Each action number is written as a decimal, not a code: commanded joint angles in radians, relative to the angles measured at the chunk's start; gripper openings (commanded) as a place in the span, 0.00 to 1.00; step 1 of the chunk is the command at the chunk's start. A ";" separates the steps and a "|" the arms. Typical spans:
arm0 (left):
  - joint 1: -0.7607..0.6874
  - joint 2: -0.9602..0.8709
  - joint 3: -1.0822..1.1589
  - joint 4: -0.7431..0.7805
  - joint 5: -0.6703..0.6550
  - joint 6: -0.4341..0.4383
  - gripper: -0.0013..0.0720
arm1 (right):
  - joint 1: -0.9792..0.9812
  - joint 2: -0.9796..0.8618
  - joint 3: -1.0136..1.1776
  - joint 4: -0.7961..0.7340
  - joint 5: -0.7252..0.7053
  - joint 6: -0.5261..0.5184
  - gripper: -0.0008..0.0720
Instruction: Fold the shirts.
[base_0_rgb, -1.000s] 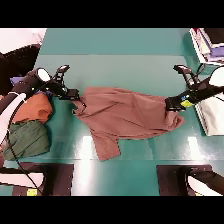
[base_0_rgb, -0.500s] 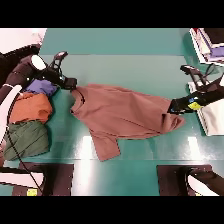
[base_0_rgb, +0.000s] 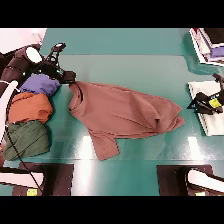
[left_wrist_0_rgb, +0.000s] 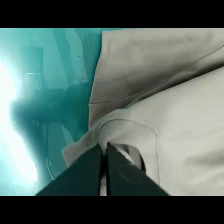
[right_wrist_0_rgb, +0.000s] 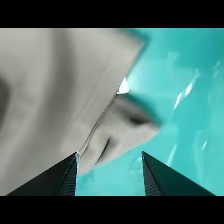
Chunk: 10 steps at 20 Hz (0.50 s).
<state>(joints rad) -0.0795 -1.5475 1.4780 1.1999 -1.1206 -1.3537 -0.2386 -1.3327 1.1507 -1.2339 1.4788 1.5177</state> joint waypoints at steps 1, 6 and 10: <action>0.001 0.000 0.003 0.000 0.005 -0.002 0.05 | -0.054 -0.137 0.000 0.042 -0.083 -0.008 0.64; 0.001 0.000 0.003 -0.003 0.021 -0.004 0.05 | 0.018 -0.233 0.001 0.066 -0.195 -0.020 0.64; 0.001 0.000 0.003 -0.003 0.028 -0.003 0.05 | 0.097 -0.243 0.001 0.064 -0.275 -0.021 0.50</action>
<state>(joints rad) -0.0795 -1.5475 1.4799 1.1973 -1.0996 -1.3560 -0.1879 -1.5551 1.1522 -1.1641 1.2846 1.5009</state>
